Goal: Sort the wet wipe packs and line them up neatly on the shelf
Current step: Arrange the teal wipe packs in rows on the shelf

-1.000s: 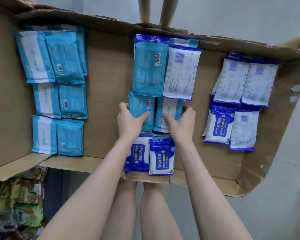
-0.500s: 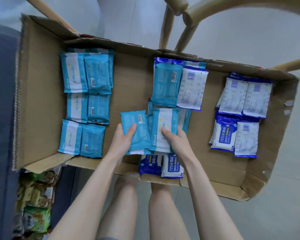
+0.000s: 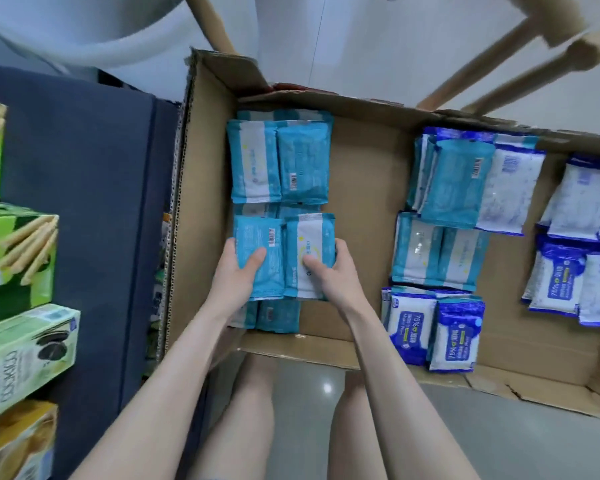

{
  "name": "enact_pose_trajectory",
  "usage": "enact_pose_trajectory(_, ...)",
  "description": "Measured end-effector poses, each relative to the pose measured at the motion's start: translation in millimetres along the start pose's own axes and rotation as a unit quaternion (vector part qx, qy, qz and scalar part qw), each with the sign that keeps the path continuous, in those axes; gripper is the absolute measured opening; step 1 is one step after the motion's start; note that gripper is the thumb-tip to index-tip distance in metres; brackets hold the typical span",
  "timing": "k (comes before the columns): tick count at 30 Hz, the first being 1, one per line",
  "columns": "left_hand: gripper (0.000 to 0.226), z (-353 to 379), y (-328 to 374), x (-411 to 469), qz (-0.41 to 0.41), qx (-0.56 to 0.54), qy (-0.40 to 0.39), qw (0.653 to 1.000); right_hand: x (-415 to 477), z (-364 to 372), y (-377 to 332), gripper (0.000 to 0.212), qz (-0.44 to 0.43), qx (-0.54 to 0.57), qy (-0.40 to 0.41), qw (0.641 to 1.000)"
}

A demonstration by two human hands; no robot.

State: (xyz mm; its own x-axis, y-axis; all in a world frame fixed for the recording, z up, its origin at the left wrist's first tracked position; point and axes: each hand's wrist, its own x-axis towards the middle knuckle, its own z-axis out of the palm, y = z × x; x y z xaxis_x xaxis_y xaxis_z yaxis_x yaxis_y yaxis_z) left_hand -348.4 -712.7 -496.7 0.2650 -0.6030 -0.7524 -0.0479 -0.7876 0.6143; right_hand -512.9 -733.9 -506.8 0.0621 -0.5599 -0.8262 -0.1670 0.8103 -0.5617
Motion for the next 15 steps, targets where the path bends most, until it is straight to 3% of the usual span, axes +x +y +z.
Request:
enact_pose_trajectory(4, 0.023, -28.1, -1.2, 31.1, 0.023, 0.036, -0.001, 0.999, 17.7, 37.8, -3.4, 0.033, -0.026, 0.029, 0.033, 0.999)
enact_pose_trajectory(7, 0.025, -30.4, -8.6, 50.0, 0.031, 0.065, 0.014, 0.997, 28.7, 52.4, -7.4, 0.031, -0.059, -0.01, 0.058, 0.997)
enact_pose_trajectory(10, 0.031, -22.4, -18.1, 56.3, 0.031, 0.118, 0.044, 0.992, 39.2, 62.1, -1.5, 0.046, -0.072, -0.168, 0.117, 0.976)
enact_pose_trajectory(12, 0.05, -14.3, -21.4, 55.1, 0.046, 0.163, 0.068, 0.983, 42.5, 65.2, 2.9, 0.057, -0.074, -0.262, 0.157, 0.95)
enact_pose_trajectory(15, 0.07, -9.0, -24.6, 54.3, 0.055, 0.202, 0.082, 0.974, 42.4, 69.6, 4.8, 0.066, -0.072, -0.319, 0.177, 0.928)
